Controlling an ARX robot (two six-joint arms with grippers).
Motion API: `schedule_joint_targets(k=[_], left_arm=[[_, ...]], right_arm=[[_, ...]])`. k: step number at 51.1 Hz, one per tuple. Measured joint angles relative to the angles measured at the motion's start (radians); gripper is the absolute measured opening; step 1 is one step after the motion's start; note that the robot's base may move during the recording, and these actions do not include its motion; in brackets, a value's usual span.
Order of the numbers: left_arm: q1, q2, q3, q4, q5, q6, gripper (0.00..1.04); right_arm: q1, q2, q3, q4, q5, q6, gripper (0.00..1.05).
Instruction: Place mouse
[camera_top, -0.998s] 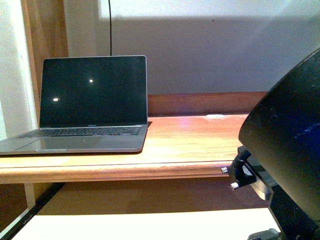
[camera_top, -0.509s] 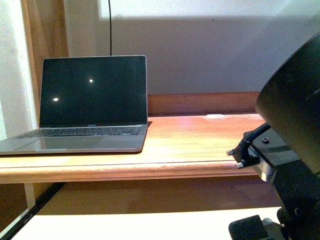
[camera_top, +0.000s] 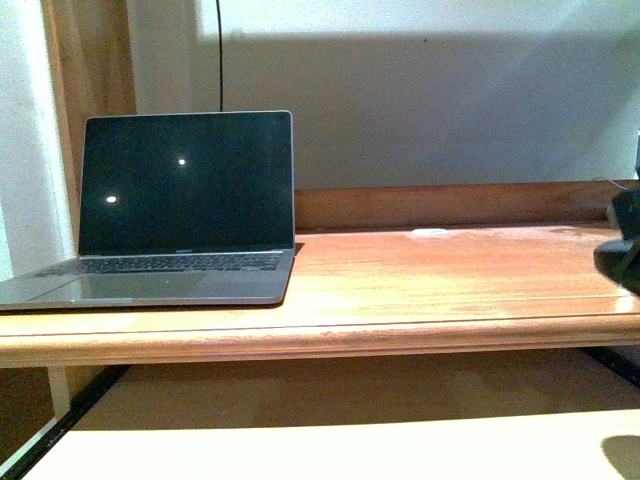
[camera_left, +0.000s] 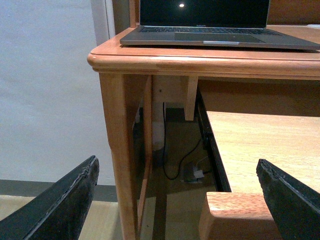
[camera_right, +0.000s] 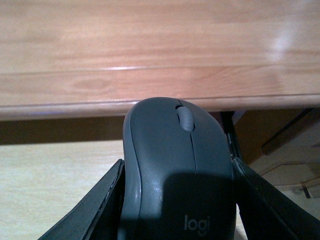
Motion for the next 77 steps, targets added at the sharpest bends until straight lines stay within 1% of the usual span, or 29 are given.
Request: schedule_joint_targets(k=[3,9,12,15,19,32,43,53,60,69,77], left_arm=[[0.000,0.000,0.000,0.000,0.000,0.000,0.97],[0.000,0.000,0.000,0.000,0.000,0.000,0.97],[0.000,0.000,0.000,0.000,0.000,0.000,0.97],[0.000,0.000,0.000,0.000,0.000,0.000,0.97],[0.000,0.000,0.000,0.000,0.000,0.000,0.97],[0.000,0.000,0.000,0.000,0.000,0.000,0.97],[0.000,0.000,0.000,0.000,0.000,0.000,0.97],[0.000,0.000,0.000,0.000,0.000,0.000,0.97],[0.000,0.000,0.000,0.000,0.000,0.000,0.97],[0.000,0.000,0.000,0.000,0.000,0.000,0.97],[0.000,0.000,0.000,0.000,0.000,0.000,0.97]], right_arm=[[0.006,-0.005,0.036,-0.011,0.003,0.000,0.57],[0.063,0.014,0.101,-0.016,0.050,0.009,0.57],[0.108,0.047,0.148,-0.013,0.086,0.020,0.57],[0.158,0.116,0.211,0.001,0.143,0.039,0.57],[0.197,0.221,0.295,0.025,0.204,0.055,0.57],[0.249,0.447,0.511,0.035,0.295,0.074,0.57],[0.293,0.600,0.676,0.003,0.367,0.075,0.57],[0.305,0.726,0.792,-0.008,0.460,0.054,0.57],[0.291,0.840,0.901,-0.030,0.515,0.030,0.57],[0.257,0.940,1.003,-0.114,0.517,0.025,0.57],[0.240,0.980,1.021,-0.125,0.519,0.024,0.57]])
